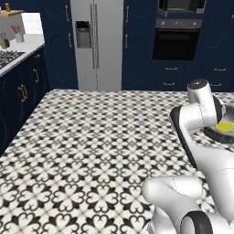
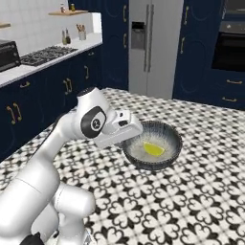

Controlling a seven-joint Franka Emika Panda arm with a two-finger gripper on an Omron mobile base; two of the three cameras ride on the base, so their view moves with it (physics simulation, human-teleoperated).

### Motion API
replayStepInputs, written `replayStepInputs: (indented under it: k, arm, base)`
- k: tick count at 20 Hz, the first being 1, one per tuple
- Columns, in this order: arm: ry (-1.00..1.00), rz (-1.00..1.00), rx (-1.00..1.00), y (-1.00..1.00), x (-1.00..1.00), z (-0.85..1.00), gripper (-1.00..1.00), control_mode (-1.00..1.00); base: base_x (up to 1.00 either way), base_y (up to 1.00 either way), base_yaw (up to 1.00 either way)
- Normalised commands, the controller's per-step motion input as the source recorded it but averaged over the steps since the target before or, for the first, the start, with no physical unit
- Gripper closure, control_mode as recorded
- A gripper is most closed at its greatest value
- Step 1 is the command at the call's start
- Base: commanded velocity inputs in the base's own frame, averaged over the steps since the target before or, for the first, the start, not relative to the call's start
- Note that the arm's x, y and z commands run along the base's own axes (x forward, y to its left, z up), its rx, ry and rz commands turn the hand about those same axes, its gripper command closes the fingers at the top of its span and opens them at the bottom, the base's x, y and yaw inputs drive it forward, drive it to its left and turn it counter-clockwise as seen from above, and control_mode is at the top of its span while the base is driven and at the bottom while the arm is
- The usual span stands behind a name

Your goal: Pick the lemon wedge from the sink and place it in the bowl. Then pick the bowl and place it in the microwave. Then close the microwave door and press the start button.

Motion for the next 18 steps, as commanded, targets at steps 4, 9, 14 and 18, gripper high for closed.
replayStepInputs:
  k: [4, 9, 14, 18]
  arm:
    - [0.0, 0.0, 0.0, 0.0, 0.0, 0.0, 1.0, 1.0]
    - [0.0, 0.0, 0.0, 0.0, 0.0, 0.0, 1.0, 1.0]
    - [0.0, 0.0, 0.0, 0.0, 0.0, 0.0, 1.0, 1.0]
    - [0.0, 0.0, 0.0, 0.0, 0.0, 0.0, 1.0, 1.0]
  base:
    - [1.0, -0.99, 0.0]
    - [1.0, -1.0, 0.0]
    - [1.0, -1.0, 0.0]
    - [1.0, -1.0, 0.0]
